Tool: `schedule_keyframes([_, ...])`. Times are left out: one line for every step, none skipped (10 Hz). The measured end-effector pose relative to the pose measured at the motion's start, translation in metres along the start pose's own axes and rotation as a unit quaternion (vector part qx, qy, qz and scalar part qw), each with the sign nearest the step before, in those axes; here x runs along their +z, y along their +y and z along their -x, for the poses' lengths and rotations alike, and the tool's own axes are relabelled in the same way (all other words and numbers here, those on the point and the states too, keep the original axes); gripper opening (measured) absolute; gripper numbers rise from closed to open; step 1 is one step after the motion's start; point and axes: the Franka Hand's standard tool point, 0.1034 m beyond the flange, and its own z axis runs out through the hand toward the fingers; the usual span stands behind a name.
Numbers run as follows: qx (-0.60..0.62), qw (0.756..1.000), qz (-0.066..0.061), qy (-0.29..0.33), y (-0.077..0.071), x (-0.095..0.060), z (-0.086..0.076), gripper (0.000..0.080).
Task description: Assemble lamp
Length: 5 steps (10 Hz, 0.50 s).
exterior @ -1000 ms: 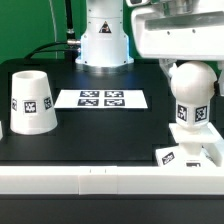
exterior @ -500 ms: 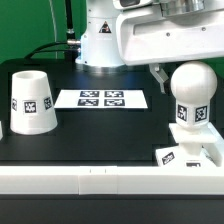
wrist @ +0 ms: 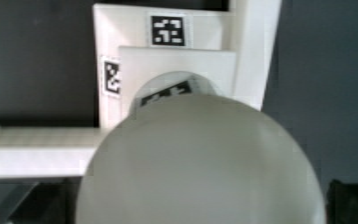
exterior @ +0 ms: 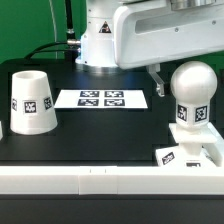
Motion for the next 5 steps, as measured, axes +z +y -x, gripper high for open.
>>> schedule_keyframes([-0.033,0.999,0.006,-0.001,-0.0010,0.0003,0.0002,0.0699])
schedule_keyframes([-0.085,0.996,0.007,-0.002,0.0004,0.0005,0.0005,0.0699])
schedule_keyframes([-0.113,0.994,0.007,-0.002,0.0013,0.0006,0.0005,0.0699])
schedule_keyframes([-0.131,0.991,0.007,-0.003,0.0015,0.0008,0.0006,0.0699])
schedule_keyframes([-0.173,0.985,0.008,-0.003,0.0027,0.0011,0.0008,0.0699])
